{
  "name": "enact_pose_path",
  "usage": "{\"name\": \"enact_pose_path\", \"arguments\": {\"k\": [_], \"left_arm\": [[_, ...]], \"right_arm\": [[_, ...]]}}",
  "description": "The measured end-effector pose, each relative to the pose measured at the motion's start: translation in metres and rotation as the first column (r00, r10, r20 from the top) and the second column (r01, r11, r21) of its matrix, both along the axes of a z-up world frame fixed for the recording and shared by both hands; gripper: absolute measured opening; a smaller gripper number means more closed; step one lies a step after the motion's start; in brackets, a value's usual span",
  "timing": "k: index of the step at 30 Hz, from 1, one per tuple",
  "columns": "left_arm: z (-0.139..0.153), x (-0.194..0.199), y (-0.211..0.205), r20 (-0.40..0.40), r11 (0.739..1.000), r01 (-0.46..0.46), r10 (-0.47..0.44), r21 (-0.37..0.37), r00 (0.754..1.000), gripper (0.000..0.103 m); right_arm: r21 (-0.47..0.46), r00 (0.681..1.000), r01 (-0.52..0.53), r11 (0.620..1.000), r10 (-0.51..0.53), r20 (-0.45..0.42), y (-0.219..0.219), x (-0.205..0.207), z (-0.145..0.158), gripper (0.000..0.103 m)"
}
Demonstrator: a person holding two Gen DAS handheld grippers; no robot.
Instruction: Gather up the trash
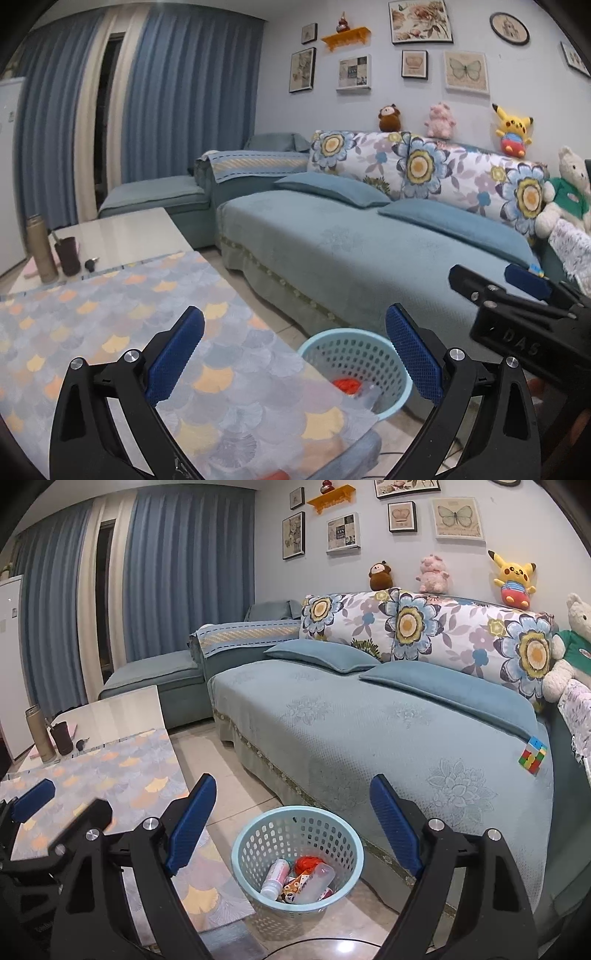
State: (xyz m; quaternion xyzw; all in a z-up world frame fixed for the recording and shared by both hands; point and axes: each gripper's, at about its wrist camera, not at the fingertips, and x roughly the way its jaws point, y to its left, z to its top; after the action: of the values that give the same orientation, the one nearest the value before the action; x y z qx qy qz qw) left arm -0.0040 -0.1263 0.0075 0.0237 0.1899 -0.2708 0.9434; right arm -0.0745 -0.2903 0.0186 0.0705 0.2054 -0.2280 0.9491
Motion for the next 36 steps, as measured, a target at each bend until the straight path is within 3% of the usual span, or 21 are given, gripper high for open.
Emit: {"name": "enact_pose_path", "arguments": {"k": [6,36], "left_arm": [[-0.001,0.001,0.004,0.028,0.997,-0.078,0.078,0.011,0.997,0.095],[0.001,0.003,0.002,0.036,0.995,-0.097,0.096,0.026,0.995,0.095]], "right_arm": [[-0.008,1.0,-0.004,1.0,0.004,0.004,0.002,0.0,-0.001,0.081],[0.017,1.0,-0.013,1.0,0.013,-0.013,-0.009,-0.001,0.0,0.083]]}}
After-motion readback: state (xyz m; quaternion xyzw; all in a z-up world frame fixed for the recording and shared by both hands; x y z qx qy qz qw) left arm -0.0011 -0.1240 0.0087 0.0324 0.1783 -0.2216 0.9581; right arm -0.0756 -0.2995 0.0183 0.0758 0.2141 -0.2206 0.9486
